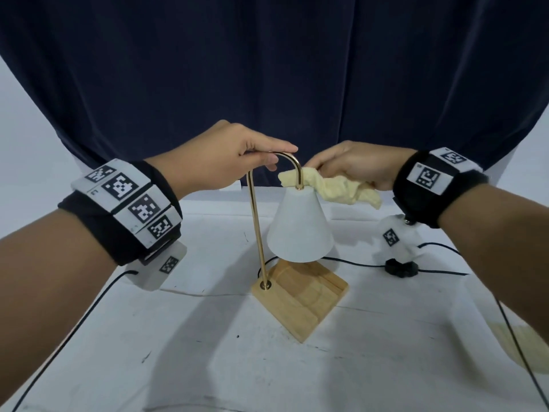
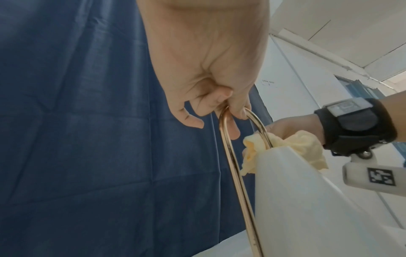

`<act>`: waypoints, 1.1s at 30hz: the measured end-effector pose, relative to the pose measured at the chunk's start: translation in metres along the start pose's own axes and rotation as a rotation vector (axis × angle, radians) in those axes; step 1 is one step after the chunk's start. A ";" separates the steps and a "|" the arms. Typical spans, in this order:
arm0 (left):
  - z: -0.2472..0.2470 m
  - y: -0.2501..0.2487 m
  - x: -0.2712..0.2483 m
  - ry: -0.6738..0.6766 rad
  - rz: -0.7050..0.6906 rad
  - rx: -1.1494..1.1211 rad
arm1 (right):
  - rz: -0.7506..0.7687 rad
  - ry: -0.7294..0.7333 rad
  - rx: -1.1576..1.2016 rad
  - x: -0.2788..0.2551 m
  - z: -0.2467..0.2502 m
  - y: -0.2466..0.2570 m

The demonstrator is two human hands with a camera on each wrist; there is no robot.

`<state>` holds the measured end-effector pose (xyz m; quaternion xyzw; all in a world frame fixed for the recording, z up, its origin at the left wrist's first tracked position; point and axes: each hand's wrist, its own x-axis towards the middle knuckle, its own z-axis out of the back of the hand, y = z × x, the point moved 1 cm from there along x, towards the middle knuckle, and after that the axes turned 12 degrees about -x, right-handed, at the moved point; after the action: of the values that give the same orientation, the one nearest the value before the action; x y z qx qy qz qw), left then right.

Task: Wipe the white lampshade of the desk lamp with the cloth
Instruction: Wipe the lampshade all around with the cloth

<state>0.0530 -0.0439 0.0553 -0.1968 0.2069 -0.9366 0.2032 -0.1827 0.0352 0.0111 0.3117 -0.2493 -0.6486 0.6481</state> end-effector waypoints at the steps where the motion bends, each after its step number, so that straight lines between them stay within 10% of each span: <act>1: 0.000 0.000 0.000 0.001 0.002 0.005 | -0.002 0.036 -0.013 0.005 -0.001 0.006; 7: 0.001 0.001 0.001 0.008 0.000 0.013 | -0.018 0.086 -0.050 0.010 -0.001 0.016; 17: -0.002 0.008 0.001 -0.006 -0.010 0.008 | 0.058 -0.425 0.125 -0.045 -0.048 -0.019; 33: -0.002 0.012 0.001 -0.014 -0.030 -0.001 | 0.311 -0.935 -0.661 -0.056 -0.142 -0.034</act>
<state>0.0543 -0.0540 0.0481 -0.2063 0.2032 -0.9380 0.1904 -0.1048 0.1032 -0.1059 -0.2656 -0.3360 -0.6579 0.6195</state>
